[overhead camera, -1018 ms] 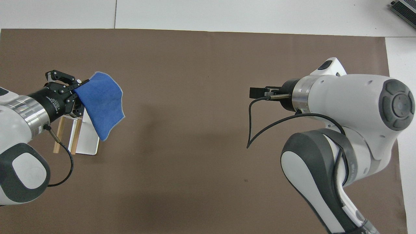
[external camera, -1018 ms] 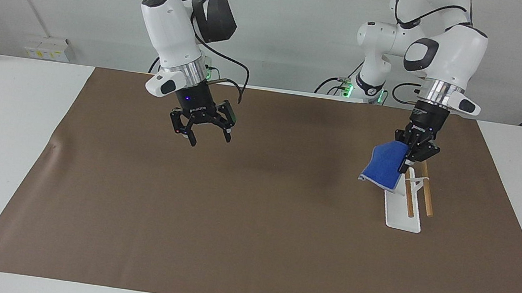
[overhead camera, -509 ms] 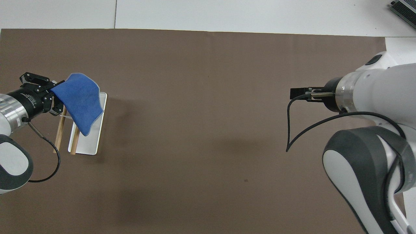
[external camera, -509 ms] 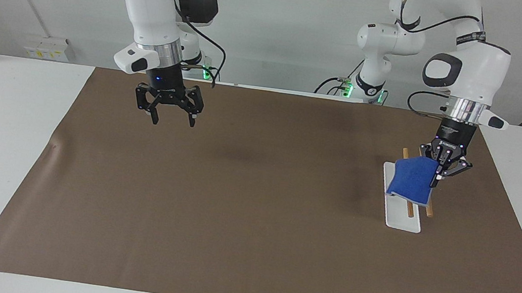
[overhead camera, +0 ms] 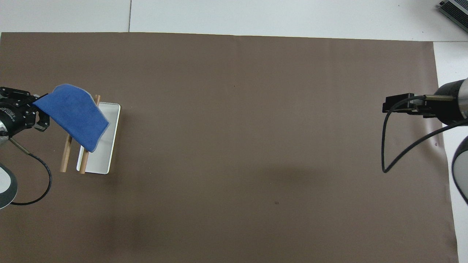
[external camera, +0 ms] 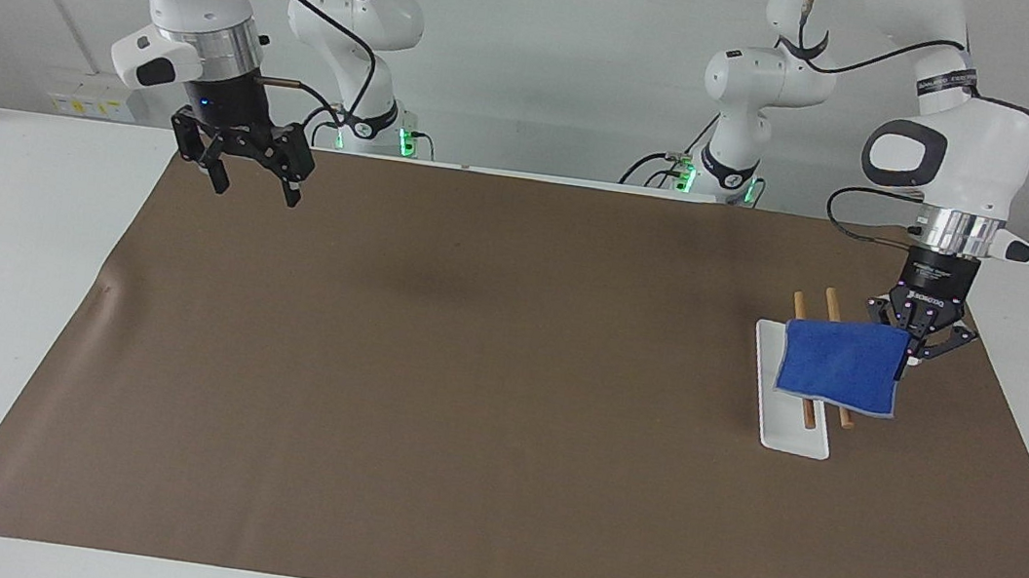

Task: Right arm passes towel to left arm to hang
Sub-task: 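Move the towel over the wooden sticks with the left gripper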

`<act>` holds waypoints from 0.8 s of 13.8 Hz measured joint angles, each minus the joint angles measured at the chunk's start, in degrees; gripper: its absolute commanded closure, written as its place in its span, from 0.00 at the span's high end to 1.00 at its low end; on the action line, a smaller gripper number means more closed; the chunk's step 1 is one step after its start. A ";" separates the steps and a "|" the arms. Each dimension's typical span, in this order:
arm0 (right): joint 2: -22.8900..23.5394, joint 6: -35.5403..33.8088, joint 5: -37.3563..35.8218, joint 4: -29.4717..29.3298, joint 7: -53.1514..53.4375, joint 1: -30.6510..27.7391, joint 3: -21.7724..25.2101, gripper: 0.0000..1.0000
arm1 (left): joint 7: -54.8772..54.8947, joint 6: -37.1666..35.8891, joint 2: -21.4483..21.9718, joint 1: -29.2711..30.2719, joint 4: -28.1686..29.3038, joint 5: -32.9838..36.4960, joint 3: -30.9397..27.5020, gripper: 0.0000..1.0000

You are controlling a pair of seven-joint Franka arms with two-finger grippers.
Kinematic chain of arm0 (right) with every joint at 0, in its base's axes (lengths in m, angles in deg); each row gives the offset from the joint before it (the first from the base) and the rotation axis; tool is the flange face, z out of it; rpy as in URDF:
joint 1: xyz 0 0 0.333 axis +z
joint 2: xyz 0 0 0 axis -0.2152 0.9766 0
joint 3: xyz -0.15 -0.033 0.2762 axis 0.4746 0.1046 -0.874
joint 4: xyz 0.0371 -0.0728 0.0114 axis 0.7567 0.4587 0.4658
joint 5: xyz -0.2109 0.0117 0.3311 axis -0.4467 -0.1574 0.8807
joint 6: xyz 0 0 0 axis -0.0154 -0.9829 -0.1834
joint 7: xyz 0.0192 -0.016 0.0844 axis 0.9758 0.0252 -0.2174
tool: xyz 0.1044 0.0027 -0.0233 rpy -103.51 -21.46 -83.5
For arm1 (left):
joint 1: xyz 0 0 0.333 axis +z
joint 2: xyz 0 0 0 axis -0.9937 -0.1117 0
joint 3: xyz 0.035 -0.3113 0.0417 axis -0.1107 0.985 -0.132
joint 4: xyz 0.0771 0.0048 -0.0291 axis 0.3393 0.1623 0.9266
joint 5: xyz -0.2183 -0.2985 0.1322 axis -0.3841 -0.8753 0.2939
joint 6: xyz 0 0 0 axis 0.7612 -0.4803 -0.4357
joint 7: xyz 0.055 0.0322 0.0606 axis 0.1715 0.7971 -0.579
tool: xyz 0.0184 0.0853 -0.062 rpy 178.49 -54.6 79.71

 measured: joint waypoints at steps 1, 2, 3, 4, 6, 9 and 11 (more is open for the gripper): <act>0.02 -3.63 -0.31 -2.27 -1.98 -0.82 0.74 1.00 | -0.58 -0.19 -0.03 0.65 0.40 0.00 -0.01 0.00; 0.15 -7.29 -0.63 -4.41 -3.42 -2.63 0.51 1.00 | -1.57 -0.42 -0.03 1.16 0.86 0.00 -0.04 0.00; 0.44 -10.30 -0.67 -6.27 -4.26 -4.46 -0.07 1.00 | -2.42 -0.65 -0.04 1.65 1.41 0.00 -0.01 0.00; 0.80 -12.34 -0.68 -7.75 -4.60 -5.79 -0.49 1.00 | -2.82 -0.85 -0.05 2.08 2.14 0.00 0.01 0.00; 1.21 -13.34 -0.68 -8.26 -4.63 -6.60 -0.58 1.00 | -3.28 -0.88 -0.06 2.80 3.70 0.00 0.01 0.00; 1.28 -10.99 -0.68 -5.78 -4.49 -6.58 -0.95 1.00 | -3.71 -0.88 -0.06 4.42 4.74 0.00 0.00 0.00; 1.26 -10.36 -0.68 -4.89 -4.45 -6.56 -1.46 1.00 | -4.13 -0.91 -0.06 6.69 4.85 0.00 -0.01 0.00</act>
